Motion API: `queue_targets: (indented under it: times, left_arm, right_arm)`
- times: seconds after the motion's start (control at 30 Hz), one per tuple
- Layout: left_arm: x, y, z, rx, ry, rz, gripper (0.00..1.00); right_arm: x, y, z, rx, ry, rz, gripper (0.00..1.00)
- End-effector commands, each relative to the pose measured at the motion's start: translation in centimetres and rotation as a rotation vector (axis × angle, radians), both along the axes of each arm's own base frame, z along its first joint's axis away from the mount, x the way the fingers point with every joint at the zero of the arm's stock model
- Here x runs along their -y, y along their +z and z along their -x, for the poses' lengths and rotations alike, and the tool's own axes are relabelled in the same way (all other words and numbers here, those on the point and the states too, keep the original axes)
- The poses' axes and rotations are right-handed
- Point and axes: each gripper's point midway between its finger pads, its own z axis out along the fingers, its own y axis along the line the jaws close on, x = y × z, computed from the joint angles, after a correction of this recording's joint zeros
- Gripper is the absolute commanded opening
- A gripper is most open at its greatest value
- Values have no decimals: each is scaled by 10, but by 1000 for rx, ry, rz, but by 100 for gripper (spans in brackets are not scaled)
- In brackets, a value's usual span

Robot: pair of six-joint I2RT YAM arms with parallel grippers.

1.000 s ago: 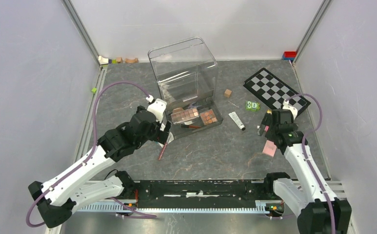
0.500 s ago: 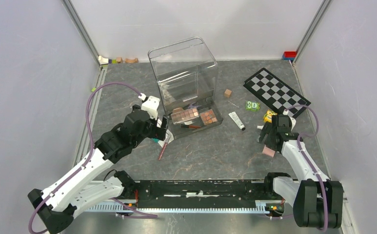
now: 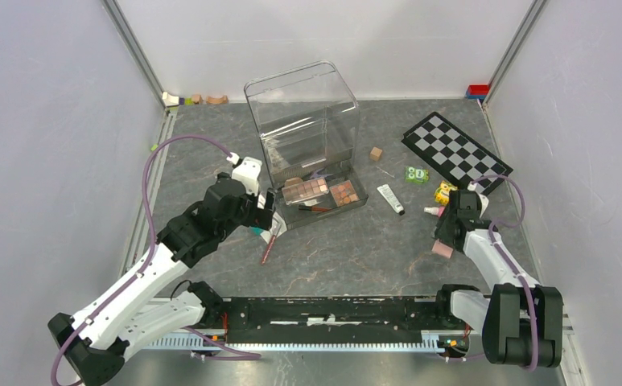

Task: Organize the makeup
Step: Pick up the makeup from the center of the board, then place the makeup in the drawer.

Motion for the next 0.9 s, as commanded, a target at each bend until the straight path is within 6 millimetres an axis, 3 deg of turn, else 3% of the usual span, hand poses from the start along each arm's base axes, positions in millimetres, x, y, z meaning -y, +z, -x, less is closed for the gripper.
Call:
queue_targets:
  times: [0.0,0.13,0.23,0.37,0.53,0.67,0.87]
  left_arm:
    - [5,5,-6,11,19,60,100]
    - [2,6,-8,15,29,60,100]
    - [0,6,-9,18,40,59,100]
    - [-4,6,-11,22,60,55,100]
    - [-8,6,-13,29,80,49,100]
    - [-17,8,-16,39,115,52,100]
    - [-44,20,-19,105,237,59,100]
  right_arm:
    - [-9,-3,-5,37,48,-40,51]
    - [-34,10,-25,134,212,-129,40]
    - [-62,33,-42,256,345,-237,31]
    - [-104,94,-67,557,526,-372,25]
    - [-175,177,-67,861,808,-514,24]
    - [-229,217,-62,958,1008,-456,23]
    - [-301,235,-60,1004,1329,-247,21]
